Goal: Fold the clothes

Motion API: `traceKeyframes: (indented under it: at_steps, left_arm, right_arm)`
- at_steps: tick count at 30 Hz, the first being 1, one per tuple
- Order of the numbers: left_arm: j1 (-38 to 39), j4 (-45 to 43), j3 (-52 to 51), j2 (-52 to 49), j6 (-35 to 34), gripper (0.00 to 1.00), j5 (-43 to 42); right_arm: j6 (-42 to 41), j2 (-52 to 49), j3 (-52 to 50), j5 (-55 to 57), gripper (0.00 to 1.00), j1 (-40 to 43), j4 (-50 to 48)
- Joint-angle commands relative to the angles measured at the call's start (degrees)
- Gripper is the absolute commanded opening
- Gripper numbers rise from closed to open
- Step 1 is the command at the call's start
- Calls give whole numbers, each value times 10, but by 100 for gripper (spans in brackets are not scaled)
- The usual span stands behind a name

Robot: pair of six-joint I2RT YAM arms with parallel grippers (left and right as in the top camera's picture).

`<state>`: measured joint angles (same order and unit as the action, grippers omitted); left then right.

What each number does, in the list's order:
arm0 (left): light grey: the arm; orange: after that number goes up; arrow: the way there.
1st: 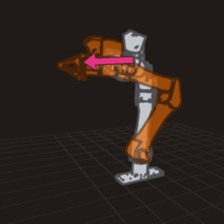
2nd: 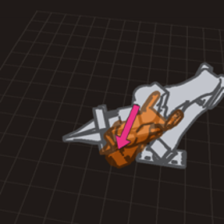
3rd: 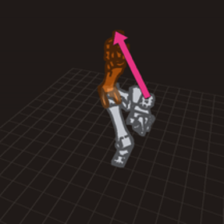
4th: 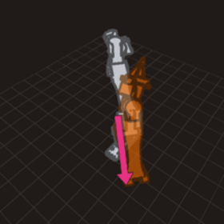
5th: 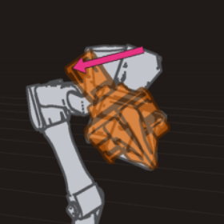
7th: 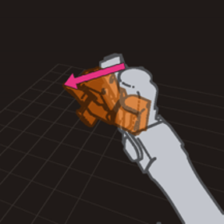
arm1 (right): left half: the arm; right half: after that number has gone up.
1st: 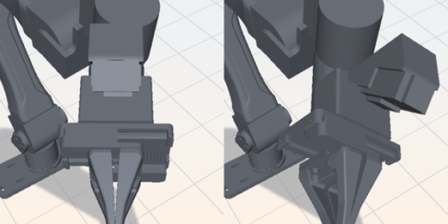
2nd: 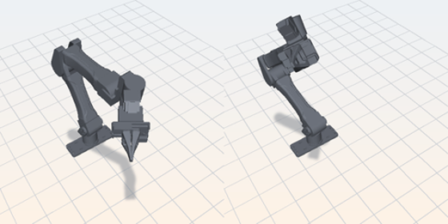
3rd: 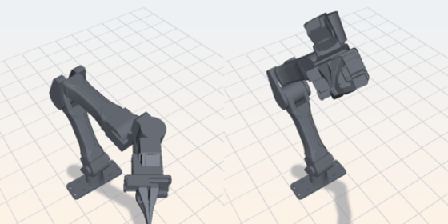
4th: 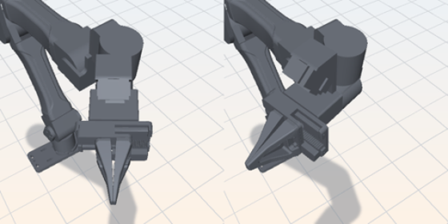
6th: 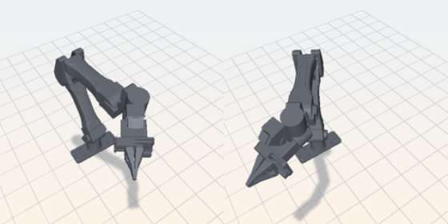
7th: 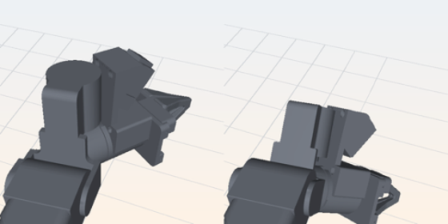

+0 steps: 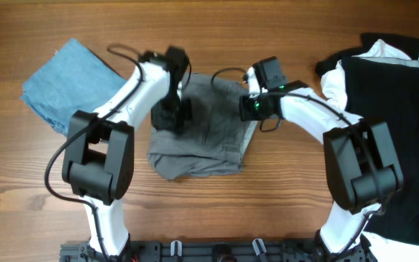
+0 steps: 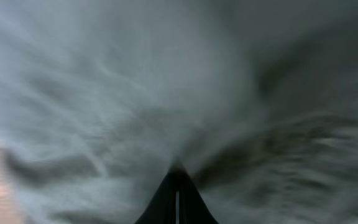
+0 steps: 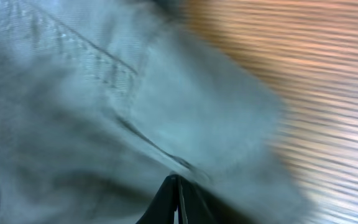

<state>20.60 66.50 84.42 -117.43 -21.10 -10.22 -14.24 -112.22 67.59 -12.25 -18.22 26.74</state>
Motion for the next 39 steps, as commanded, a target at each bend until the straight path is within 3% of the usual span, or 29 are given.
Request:
traceKeyframes:
  at_steps: [1, 6, 11, 15, 21, 26, 32, 35, 39]
  left_arm:
    - [12, -47, -85, 4, -6, 4, -19]
    - [5, -67, -114, 4, -5, 4, 8]
    - [-38, 1, -66, 27, -1, 4, 11]
    - [-62, 29, -24, 67, 16, 4, -19]
    - [-74, 31, -10, 117, 16, 17, -22]
    - [-73, 35, -29, 116, 14, 15, 1]
    - [-73, -33, -118, 116, -4, 14, 13]
    - [-73, -53, -156, 116, -3, 4, -2]
    - [-73, -48, -179, 116, -3, 4, -24]
  right_arm:
    - [14, -26, -8, 31, 4, 28, 25]
    - [27, 38, 1, 17, 4, 28, 64]
    - [89, 168, 2, -67, 5, 22, 132]
    - [109, 202, 2, -88, 8, -5, 164]
    - [131, 165, -24, -80, 8, -92, 175]
    - [125, 92, -42, -13, 9, -144, 171]
    - [76, -12, -44, 7, 4, -129, 167]
    - [66, -24, -44, 7, 4, -116, 176]
    - [66, -3, -37, 7, 5, -99, 196]
